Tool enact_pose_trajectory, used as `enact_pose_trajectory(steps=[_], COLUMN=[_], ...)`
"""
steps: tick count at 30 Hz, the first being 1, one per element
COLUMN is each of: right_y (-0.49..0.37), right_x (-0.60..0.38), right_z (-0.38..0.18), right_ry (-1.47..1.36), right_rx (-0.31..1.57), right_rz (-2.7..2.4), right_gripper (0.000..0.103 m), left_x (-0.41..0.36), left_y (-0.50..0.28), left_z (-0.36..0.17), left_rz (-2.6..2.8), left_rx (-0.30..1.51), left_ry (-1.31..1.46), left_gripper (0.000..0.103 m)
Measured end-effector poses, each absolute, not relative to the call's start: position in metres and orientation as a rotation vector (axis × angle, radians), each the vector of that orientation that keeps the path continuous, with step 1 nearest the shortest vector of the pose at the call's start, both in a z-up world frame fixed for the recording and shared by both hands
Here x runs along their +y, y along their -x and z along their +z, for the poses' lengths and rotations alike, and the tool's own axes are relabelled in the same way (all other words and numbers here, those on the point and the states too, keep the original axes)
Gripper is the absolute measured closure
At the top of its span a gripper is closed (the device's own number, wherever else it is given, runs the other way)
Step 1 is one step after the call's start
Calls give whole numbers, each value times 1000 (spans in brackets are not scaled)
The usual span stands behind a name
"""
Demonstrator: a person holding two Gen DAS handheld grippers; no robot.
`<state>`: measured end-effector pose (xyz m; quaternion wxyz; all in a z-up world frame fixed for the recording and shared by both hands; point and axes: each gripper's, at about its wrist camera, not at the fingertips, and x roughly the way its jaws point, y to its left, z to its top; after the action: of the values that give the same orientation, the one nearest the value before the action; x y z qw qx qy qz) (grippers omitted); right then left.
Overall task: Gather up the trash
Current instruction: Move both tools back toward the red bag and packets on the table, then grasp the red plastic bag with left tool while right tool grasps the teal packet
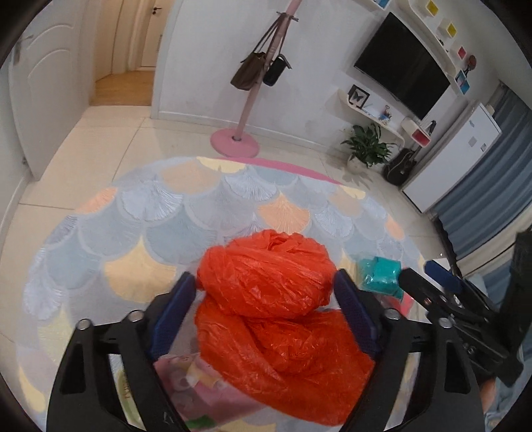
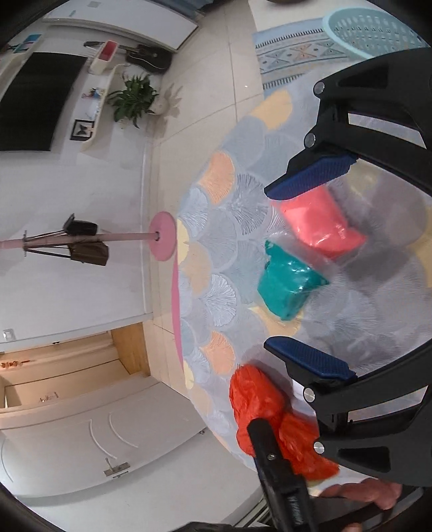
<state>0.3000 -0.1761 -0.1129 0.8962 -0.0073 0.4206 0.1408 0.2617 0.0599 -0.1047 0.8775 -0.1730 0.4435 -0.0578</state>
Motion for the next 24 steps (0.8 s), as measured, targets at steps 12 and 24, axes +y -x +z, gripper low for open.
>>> enact_pose_trajectory(steps=[12, 24], right_y=[-297, -294], right_x=[-151, -148], right_z=[-134, -140], right_ry=[29, 31], right_rx=[901, 900], right_rz=[340, 350], right_gripper=[38, 84], left_x=[46, 37], left_y=[-240, -227], left_z=[-106, -97], left_rz=[-173, -189], left_rx=[858, 765], left_ry=[343, 314], left_gripper=[55, 62])
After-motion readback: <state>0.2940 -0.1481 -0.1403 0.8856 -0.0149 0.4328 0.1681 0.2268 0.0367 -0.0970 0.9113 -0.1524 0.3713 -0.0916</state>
